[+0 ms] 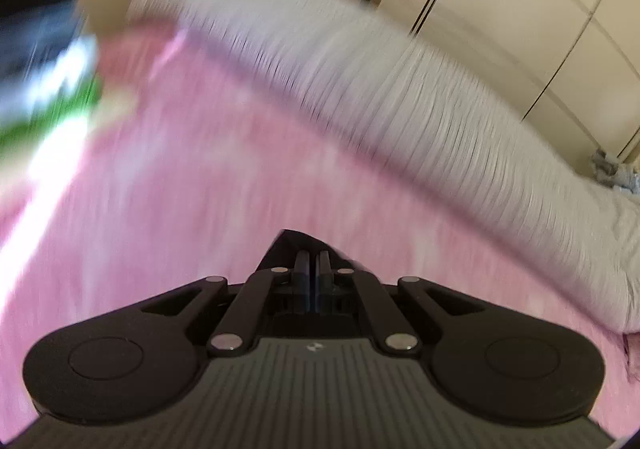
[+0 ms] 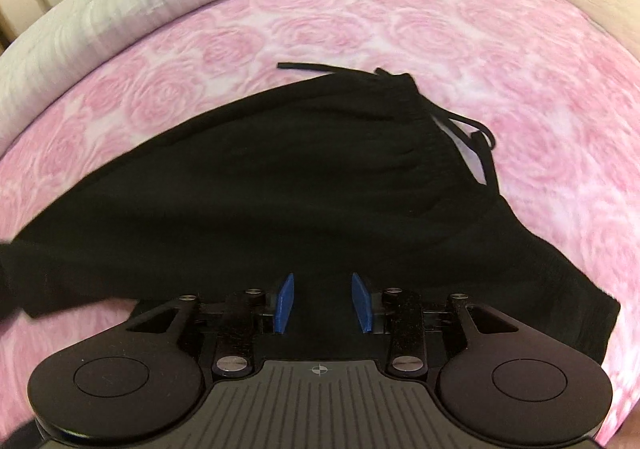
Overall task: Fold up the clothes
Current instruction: 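Lay the sweatpants flat on the bed and open the right gripper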
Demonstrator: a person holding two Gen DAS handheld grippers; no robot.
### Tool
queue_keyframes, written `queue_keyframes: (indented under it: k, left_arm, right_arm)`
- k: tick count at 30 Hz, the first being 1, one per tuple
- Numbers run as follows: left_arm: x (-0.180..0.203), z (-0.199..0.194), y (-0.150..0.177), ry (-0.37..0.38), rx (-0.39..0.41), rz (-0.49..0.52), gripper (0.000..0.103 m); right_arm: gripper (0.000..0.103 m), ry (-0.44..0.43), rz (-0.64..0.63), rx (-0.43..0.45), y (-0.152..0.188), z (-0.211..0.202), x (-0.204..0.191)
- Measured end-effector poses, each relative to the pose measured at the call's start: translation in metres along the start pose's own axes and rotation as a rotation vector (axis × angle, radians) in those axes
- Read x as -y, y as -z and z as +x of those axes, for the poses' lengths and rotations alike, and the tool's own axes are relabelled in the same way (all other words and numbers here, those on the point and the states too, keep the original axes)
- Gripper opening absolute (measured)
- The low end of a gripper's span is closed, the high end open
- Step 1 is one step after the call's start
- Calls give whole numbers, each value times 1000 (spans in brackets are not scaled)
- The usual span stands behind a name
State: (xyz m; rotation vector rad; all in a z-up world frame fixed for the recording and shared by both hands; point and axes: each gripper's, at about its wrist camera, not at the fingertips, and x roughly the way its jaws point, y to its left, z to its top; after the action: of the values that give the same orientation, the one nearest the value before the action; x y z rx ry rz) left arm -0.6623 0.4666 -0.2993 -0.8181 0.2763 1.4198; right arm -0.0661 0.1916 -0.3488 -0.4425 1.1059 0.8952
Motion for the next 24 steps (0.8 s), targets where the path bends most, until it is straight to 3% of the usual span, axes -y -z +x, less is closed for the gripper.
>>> queue_keyframes:
  k: [2,3,5,6,7,8,11,14,21,24]
  left_arm:
    - [13,16,-26,24,-28,96,3]
    - [18,26,-29,1,-64,139,11]
    - [17,45,-22,-98,-152,196,17]
    - [11,54,-12,-153,-201,203,25]
    - [5,63,-1,-208,-250,210,26]
    - [-3,69,11,-237,-299,183,26]
    - [-28,69,47,-159,-379,-27,26]
    - [-39,70,68,-89,-386,-205,26]
    - [-31,56,71,-89,-287,-191,32]
    - [-27,50,71,-91,-245,-176,9]
  right_arm:
    - [37,-3,35,3,-1,0,-2]
    - [37,-10,50,2,-1,0,-4]
    - [37,-23,77,-3,2,0,-6]
    - [37,-27,85,-6,4,-1,-7]
    - [37,-30,86,-9,5,0,-8]
    - [37,-31,85,-11,7,0,-10]
    - [37,-20,66,-20,9,1,-7]
    - [37,6,63,-33,10,2,2]
    - [37,26,82,-38,2,1,16]
    - [38,27,61,-31,-2,2,15]
